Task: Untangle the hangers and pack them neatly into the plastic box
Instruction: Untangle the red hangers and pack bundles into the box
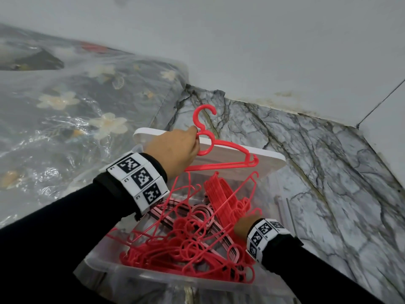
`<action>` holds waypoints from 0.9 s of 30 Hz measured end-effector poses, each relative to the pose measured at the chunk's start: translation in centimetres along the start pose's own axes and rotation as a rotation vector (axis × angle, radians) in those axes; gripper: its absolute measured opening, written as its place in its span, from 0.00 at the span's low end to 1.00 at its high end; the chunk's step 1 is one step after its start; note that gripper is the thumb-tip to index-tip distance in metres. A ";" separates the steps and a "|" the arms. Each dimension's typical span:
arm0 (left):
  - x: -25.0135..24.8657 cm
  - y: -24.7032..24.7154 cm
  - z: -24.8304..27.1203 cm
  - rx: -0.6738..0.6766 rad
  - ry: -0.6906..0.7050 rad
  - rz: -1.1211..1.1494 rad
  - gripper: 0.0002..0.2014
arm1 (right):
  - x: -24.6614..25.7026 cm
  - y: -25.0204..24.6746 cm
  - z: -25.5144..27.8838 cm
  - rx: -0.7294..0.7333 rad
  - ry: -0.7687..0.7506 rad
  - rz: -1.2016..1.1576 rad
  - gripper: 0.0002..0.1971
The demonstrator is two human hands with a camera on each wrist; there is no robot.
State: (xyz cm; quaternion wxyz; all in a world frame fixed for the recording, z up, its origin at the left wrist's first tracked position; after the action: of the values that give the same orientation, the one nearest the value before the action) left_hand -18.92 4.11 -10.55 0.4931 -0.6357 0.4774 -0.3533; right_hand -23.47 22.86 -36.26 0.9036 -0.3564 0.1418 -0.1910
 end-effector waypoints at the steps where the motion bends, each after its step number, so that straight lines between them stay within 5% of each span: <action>1: 0.1 0.0 0.0 0.002 -0.007 0.002 0.11 | 0.3 0.8 -0.6 0.012 -0.036 -0.011 0.05; 8: 0.4 -0.4 0.3 -0.005 -0.015 -0.066 0.09 | 2.3 2.3 -2.6 -0.001 -0.101 0.033 0.09; 15: 0.4 -0.3 -0.2 -0.025 0.013 0.056 0.14 | 2.5 -2.9 0.0 -0.052 -0.138 -0.069 0.05; 21: 0.7 -2.2 0.0 -0.132 -0.007 0.193 0.13 | 0.2 -10.1 6.0 -0.130 -0.085 -0.466 0.12; 27: 1.8 -1.7 -0.4 -0.054 -0.110 0.445 0.08 | -0.3 -13.8 10.0 -0.270 -0.131 -1.452 0.09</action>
State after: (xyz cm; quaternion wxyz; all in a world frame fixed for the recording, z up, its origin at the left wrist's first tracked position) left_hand -18.33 2.34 -8.87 0.5668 -0.5459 0.5878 -0.1877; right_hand -23.15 19.61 -19.57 0.5047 -0.4789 -0.1614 -0.6999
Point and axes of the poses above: each hand's wrist, its own z-axis away from the middle knuckle, its own y-axis out of the palm, x = y × z, the point moved 10 cm from there along -z, towards the middle knuckle, and after that the axes turned 8 degrees about -z, right-handed, at the moved point
